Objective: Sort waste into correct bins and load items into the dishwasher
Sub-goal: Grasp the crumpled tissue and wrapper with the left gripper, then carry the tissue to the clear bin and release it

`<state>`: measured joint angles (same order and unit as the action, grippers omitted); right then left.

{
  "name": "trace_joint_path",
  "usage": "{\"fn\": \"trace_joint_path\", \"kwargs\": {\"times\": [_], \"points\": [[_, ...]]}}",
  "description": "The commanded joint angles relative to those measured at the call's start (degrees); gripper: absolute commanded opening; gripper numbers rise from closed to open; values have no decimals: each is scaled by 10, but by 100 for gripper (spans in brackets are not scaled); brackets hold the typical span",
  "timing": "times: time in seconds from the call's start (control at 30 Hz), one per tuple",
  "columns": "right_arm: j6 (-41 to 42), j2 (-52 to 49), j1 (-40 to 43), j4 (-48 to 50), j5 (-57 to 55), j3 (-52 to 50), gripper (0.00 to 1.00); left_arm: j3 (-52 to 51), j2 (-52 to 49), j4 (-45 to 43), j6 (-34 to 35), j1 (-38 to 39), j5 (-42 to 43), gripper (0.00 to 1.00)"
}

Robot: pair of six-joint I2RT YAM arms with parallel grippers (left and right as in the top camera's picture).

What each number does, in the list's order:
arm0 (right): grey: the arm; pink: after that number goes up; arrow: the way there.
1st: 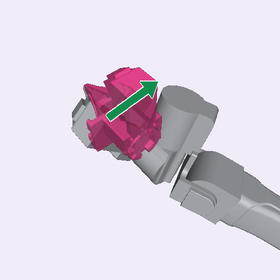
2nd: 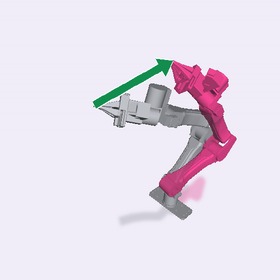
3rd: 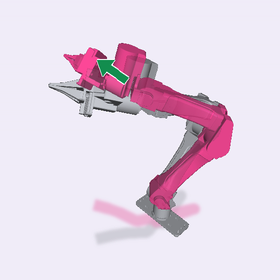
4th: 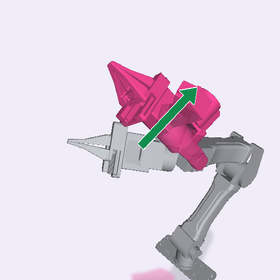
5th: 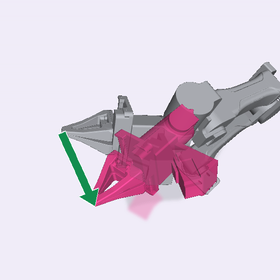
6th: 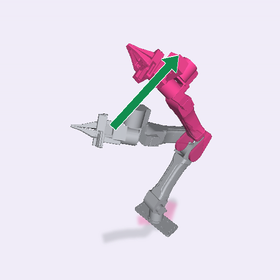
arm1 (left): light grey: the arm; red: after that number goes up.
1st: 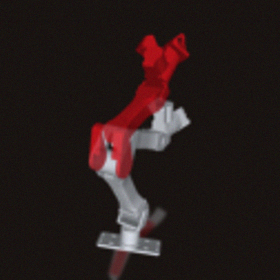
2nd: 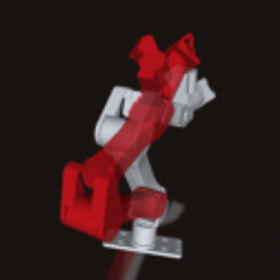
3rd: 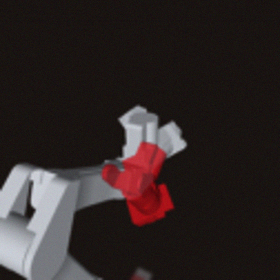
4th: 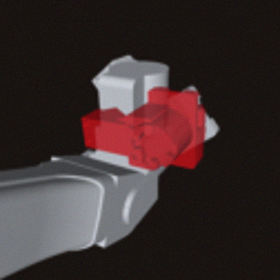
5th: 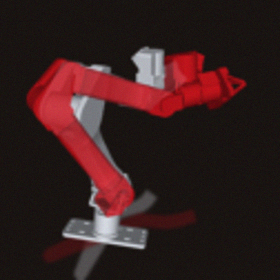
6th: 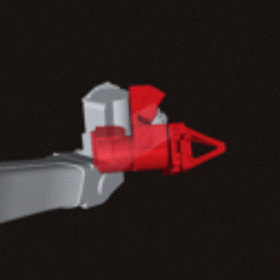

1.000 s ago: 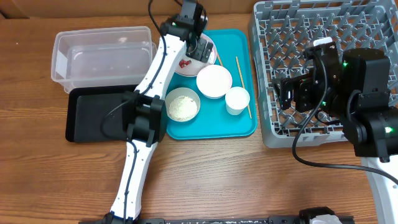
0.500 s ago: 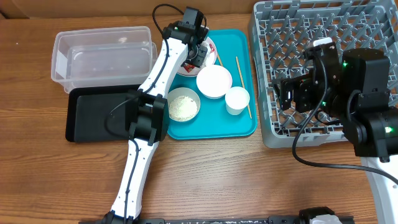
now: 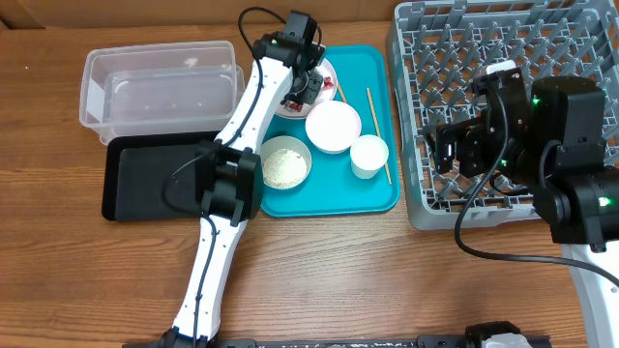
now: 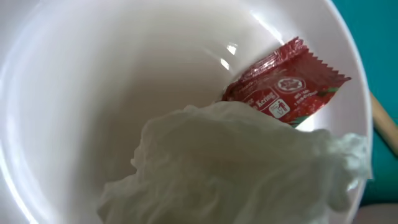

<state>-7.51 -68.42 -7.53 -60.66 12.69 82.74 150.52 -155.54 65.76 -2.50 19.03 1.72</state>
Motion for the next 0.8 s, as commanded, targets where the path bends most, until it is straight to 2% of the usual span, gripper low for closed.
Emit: {"fn": "trace_joint_path", "kwargs": {"times": [0.0,0.17,0.33,0.5,0.77], "points": [[3,2,-1,1,5,17,100,71,50,23,28,-6,2,4],[3,3,-1,2,5,17,100,135,123,104,51,-23,-1,4],[3,3,-1,6,5,17,100,143,198,217,96,-61,-61,4],[3,3,-1,9,5,17,100,136,206,309,123,-125,-90,4],[3,3,-1,9,5,17,100,13,193,263,275,-218,-88,4]]}}
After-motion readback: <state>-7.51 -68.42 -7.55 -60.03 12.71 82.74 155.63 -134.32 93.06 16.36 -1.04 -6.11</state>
